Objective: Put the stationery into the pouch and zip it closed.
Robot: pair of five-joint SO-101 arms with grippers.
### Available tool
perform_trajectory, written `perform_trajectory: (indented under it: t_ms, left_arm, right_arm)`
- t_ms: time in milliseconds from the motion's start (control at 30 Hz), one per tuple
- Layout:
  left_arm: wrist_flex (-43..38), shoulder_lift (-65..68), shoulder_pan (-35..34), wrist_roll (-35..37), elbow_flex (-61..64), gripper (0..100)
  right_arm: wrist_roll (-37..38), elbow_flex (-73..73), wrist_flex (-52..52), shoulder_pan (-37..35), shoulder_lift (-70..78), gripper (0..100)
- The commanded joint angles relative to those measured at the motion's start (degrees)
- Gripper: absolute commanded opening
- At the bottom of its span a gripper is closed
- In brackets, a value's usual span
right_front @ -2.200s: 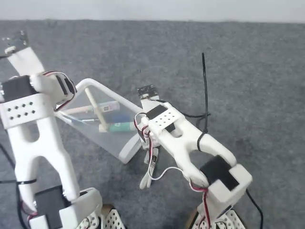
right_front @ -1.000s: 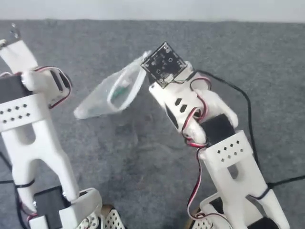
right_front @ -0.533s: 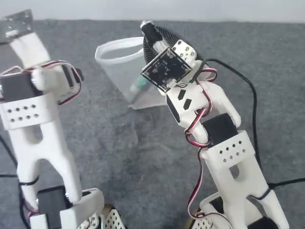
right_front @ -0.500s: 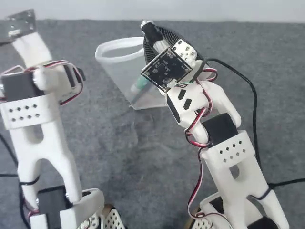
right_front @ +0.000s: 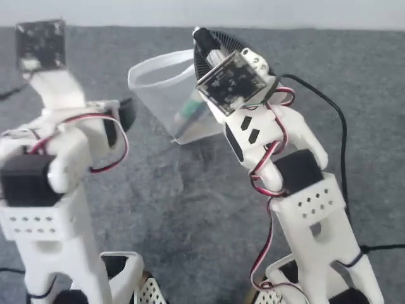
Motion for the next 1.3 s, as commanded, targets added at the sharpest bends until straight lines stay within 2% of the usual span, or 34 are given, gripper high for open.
perform_trajectory:
  t_ms: [0, 300, 467, 733, 833, 1033, 1267]
  left_arm:
    - [0.0, -1.6, 0.8, -1.0, 3.6, 21]
    - [-9.2, -1.6, 0.8, -0.9, 12.6, 21]
    - [-17.1, -1.6, 0.9, -0.4, 15.3, 21]
    - [-33.3, -1.7, 4.8, 7.0, 23.7, 21]
    - [-32.5, -2.2, 6.5, 7.3, 24.3, 24]
    - [-20.6, -9.4, 6.3, 7.0, 19.5, 27]
    - [-12.7, -20.7, 6.3, 4.0, 19.6, 29]
  right_arm:
    - [-1.8, -9.8, 6.0, -2.6, -3.6, 0.6]
    - [-1.8, -12.7, 17.4, -7.8, -4.4, 0.6]
    - [-1.8, -12.8, 22.5, -10.5, -4.4, 0.6]
    - [-4.9, -13.1, 27.1, -14.6, -8.6, 0.6]
    - [-5.0, -12.7, 27.9, -14.7, -9.4, 0.6]
    - [-5.1, -7.6, 28.2, -14.9, -9.9, 0.6]
    - [-8.4, -5.5, 27.5, -14.6, -9.3, 0.6]
